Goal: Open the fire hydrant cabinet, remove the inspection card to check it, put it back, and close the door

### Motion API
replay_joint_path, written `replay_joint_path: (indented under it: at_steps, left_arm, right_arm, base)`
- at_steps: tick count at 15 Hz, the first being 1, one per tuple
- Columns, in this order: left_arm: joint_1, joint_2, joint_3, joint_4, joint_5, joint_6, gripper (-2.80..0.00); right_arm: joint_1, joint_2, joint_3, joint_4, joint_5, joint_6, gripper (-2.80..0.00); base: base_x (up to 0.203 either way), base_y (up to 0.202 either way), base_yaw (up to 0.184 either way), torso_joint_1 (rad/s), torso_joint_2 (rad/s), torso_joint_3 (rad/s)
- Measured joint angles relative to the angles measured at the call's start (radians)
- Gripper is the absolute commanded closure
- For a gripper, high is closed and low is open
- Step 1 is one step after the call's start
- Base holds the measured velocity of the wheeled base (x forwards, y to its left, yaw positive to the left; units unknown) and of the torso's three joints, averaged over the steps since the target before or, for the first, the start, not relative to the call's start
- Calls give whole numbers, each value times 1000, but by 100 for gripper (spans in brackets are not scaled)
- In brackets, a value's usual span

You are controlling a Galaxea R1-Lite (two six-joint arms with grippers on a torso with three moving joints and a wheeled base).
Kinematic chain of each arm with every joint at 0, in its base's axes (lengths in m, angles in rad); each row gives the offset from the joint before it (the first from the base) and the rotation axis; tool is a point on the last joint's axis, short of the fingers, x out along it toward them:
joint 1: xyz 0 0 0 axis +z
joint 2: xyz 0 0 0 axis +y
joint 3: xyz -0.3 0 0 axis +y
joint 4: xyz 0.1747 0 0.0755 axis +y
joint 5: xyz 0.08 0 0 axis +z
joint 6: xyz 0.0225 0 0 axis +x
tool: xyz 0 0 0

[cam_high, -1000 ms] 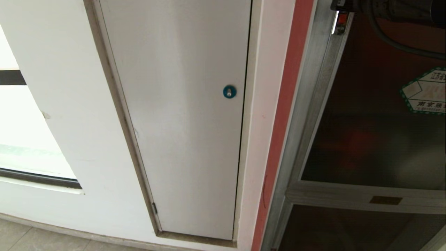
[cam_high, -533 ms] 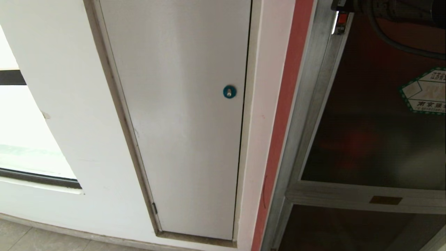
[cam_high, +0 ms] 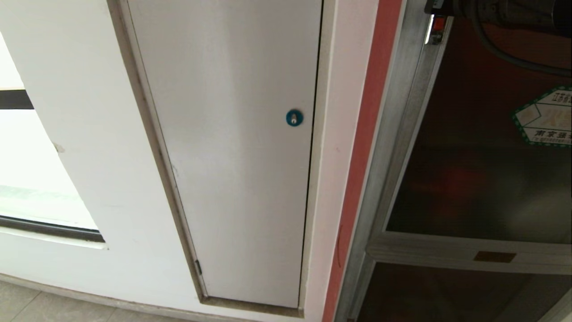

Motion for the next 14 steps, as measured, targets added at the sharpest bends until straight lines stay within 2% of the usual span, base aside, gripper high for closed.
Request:
replay_joint_path:
  at_steps: [14]
  left_arm:
    - [0,0,0,0,0,0,0]
  right_arm:
    - [-9,1,2,1,-5,3,0]
  base:
    - [0,0,0,0,0,0]
